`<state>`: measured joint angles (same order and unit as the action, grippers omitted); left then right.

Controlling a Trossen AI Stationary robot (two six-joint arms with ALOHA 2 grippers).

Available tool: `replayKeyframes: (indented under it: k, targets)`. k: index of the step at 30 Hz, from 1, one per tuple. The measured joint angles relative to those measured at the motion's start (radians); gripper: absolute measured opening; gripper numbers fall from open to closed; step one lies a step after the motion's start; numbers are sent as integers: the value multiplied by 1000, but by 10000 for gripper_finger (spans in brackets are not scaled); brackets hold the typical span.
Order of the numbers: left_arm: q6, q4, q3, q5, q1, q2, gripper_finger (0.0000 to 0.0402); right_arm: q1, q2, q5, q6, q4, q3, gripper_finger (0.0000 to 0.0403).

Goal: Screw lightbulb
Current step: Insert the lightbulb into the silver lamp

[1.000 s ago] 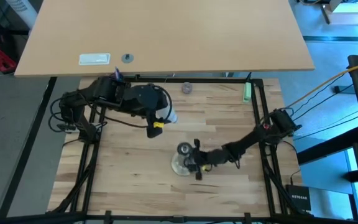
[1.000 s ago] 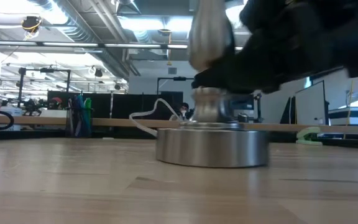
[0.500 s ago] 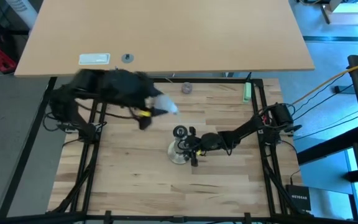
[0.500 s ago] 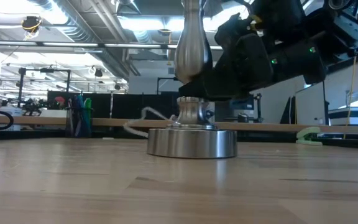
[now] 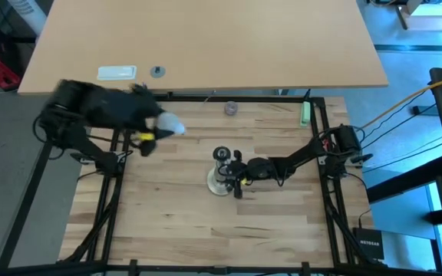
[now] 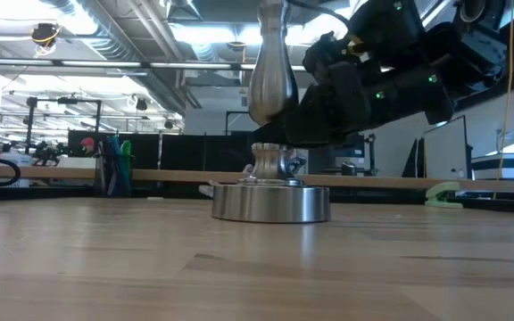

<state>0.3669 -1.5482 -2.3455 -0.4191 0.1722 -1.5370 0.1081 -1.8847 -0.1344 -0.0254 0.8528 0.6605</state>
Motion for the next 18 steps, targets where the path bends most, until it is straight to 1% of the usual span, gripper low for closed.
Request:
replayKeyframes:
  k: [3, 6, 10, 13, 15, 18]
  targets:
    - [-16, 22, 1, -4, 0, -40, 266, -17, 0, 12, 0, -1, 0, 158]
    - [-68, 50, -2, -7, -9, -79, 266, -19, 0, 17, -5, -1, 0, 158]
    - [-177, 188, 1, 11, -13, -131, 266, -18, 0, 17, -9, -2, 0, 158]
    - [-254, 293, -1, 31, -2, -136, 266, -18, 0, 18, -11, -8, 0, 158]
    - [-274, 311, -3, 34, 1, -136, 266, -18, 0, 20, -14, -8, 0, 158]
    - [-273, 290, -1, 35, -1, -147, 266, -18, 0, 32, -36, -5, 0, 158]
